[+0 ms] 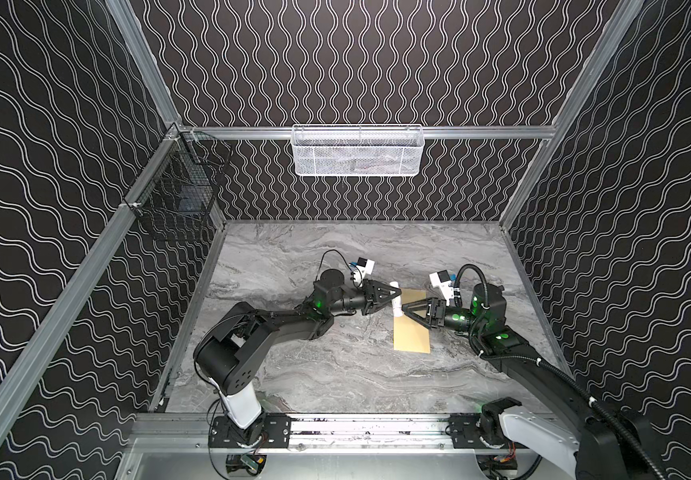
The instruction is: Place the letter into the envelope and seal it
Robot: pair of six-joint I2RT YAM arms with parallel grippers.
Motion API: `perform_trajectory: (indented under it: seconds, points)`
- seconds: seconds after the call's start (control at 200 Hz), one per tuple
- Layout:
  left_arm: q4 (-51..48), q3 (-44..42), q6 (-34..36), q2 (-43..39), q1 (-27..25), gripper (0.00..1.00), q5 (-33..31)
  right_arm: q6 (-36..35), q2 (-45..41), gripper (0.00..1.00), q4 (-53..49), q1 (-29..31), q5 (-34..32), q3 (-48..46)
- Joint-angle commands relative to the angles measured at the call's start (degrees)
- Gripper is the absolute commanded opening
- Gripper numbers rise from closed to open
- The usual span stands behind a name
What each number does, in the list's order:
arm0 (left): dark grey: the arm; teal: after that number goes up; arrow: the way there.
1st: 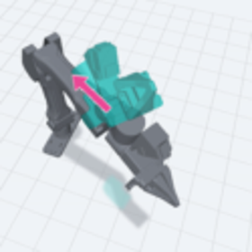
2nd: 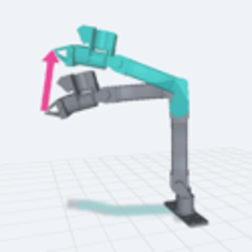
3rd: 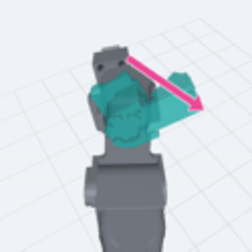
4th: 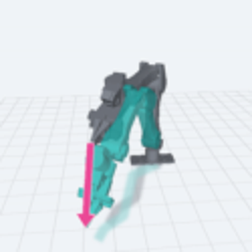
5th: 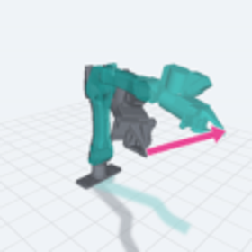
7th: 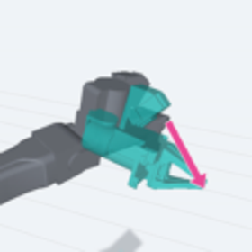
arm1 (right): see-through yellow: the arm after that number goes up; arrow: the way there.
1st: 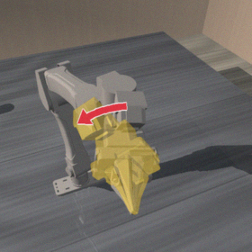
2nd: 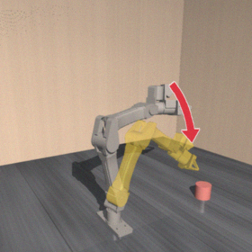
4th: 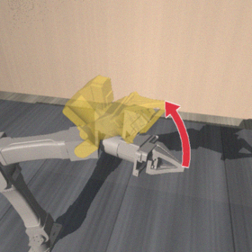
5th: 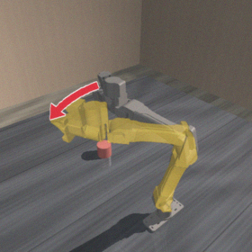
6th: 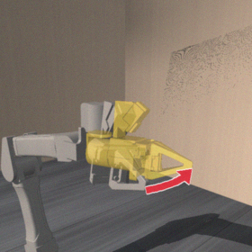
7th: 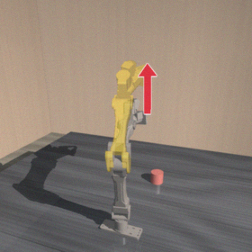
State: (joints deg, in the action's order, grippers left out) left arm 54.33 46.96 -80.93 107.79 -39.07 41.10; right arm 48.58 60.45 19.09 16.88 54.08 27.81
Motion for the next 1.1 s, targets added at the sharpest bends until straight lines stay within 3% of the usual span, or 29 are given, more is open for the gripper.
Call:
perform_trajectory:
  seconds: [0.0, 0.886, 0.986, 1.096]
  points:
    - [3.03, 0.42, -0.45, 0.27, -0.23, 0.00, 0.22, -0.50, 1.33, 0.61, 3.57, 0.58, 0.85, -0.09]
    - [4.46, 0.24, -0.82, 1.48, -0.49, 0.00, 0.37, 1.39, 5.31, 0.24, 5.82, 2.93, 0.67, 0.93]
    - [2.79, 0.33, 0.07, 1.04, -0.50, 0.00, 0.28, -0.10, 4.96, 0.23, 2.93, 2.89, -0.22, 1.81]
    - [-3.41, 0.91, 2.97, -0.31, -0.50, 0.00, 0.11, -7.18, 4.45, 0.20, -9.98, 3.99, -6.06, 5.91]
